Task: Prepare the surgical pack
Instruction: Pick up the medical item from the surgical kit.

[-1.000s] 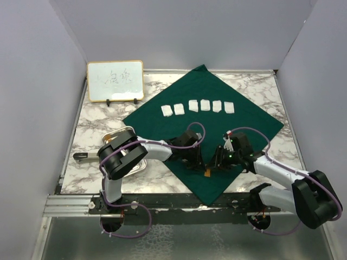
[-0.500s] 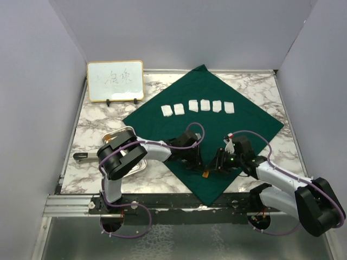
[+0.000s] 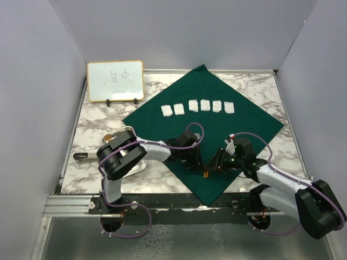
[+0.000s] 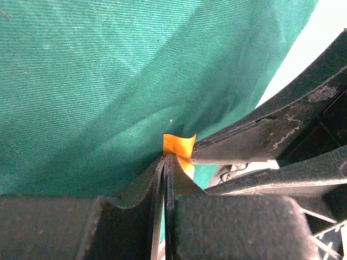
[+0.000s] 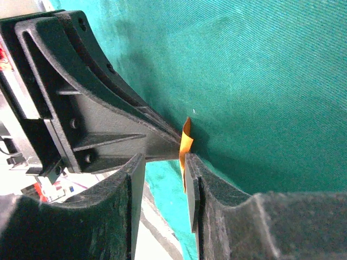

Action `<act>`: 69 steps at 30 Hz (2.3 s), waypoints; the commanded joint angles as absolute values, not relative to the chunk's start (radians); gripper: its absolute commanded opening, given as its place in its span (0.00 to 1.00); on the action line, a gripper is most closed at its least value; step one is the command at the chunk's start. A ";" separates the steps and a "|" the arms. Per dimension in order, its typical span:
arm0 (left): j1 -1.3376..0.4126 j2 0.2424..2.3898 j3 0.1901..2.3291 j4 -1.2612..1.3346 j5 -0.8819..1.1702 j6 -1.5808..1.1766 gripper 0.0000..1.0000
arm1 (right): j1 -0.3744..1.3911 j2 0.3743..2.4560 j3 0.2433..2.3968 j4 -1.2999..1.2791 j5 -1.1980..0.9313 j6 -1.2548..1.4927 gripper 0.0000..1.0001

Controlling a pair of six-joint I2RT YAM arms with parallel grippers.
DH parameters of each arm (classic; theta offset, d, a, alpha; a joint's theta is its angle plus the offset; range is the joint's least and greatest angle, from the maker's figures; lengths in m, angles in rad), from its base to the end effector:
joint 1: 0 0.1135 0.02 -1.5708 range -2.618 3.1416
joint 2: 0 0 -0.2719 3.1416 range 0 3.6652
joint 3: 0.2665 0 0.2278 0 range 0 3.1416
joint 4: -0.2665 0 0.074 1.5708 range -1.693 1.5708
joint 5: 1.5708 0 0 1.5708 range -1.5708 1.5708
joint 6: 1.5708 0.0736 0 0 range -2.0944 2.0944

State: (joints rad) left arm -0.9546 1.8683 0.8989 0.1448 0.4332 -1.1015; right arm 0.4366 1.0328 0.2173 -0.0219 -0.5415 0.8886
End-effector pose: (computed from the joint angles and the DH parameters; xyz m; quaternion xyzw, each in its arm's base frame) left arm 0.1881 -0.3191 0.1228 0.0114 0.9127 -0.4082 0.0125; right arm 0.1351 0.1049 0.1263 0.1081 0.8981 0.4094 0.1188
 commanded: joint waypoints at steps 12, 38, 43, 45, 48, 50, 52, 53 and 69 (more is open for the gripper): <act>-0.948 1.861 0.865 0.053 0.372 -1.074 0.06 | 0.433 1.003 0.196 -0.001 -0.507 0.935 0.35; -0.948 1.848 0.868 0.095 0.394 -1.067 0.10 | 0.433 1.079 0.238 0.007 -0.572 0.838 0.35; -0.948 1.827 0.853 0.101 0.383 -1.072 0.12 | 0.433 1.077 0.225 0.018 -0.575 0.842 0.34; -0.948 1.818 0.848 0.101 0.379 -1.073 0.13 | 0.433 1.074 0.210 0.039 -0.580 0.853 0.34; -0.946 1.813 0.840 0.109 0.384 -1.072 0.15 | 0.433 1.074 0.207 0.054 -0.592 0.858 0.34; -0.946 1.813 0.841 0.116 0.386 -1.071 0.16 | 0.433 1.074 0.212 0.056 -0.599 0.858 0.35; -0.946 1.814 0.846 0.130 0.393 -1.068 0.16 | 0.433 1.075 0.221 0.047 -0.600 0.850 0.36; -0.946 1.816 0.847 0.146 0.400 -1.068 0.16 | 0.433 1.078 0.225 0.040 -0.599 0.844 0.36; -0.951 1.853 0.884 0.213 0.460 -1.073 0.16 | 0.433 1.033 0.246 -0.071 -0.522 0.821 0.35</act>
State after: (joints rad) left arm -0.9508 1.8343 0.8616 0.1768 0.4316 -1.0840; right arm 0.4362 1.0462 0.2237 -0.0296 -0.5617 0.8402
